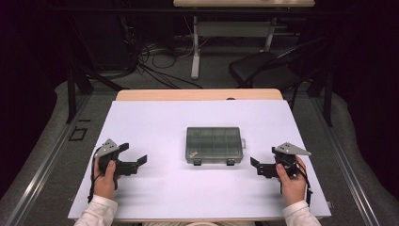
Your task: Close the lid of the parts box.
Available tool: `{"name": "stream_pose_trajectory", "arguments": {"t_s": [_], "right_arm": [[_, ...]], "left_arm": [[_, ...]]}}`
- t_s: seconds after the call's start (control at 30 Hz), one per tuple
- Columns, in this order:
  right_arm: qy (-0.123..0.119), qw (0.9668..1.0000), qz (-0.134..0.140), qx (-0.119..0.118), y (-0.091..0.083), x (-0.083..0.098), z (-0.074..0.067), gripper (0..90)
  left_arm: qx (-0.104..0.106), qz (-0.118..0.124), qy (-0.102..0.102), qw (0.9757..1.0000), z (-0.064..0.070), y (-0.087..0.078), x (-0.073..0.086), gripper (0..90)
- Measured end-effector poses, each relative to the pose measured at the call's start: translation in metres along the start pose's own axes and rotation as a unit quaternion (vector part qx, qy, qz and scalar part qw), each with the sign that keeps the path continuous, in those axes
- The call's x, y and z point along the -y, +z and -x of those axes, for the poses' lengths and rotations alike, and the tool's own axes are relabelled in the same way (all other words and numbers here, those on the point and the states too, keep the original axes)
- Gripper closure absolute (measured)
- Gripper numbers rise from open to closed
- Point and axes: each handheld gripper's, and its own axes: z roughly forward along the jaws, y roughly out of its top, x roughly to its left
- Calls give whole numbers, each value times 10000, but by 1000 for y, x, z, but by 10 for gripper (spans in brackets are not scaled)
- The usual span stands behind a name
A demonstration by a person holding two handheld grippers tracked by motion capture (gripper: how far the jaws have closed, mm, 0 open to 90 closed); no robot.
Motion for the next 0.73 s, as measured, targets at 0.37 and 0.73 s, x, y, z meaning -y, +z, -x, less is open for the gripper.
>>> {"name": "stream_pose_trajectory", "arguments": {"t_s": [0.37,0.73], "right_arm": [[117,9999,-38,-22,5,8,3,0],[91,9999,-25,70,5,9,7,0]], "left_arm": [[44,-107,-22,9999,0,5,4,1],[-42,-107,-14,9999,-1,5,4,1]]}}
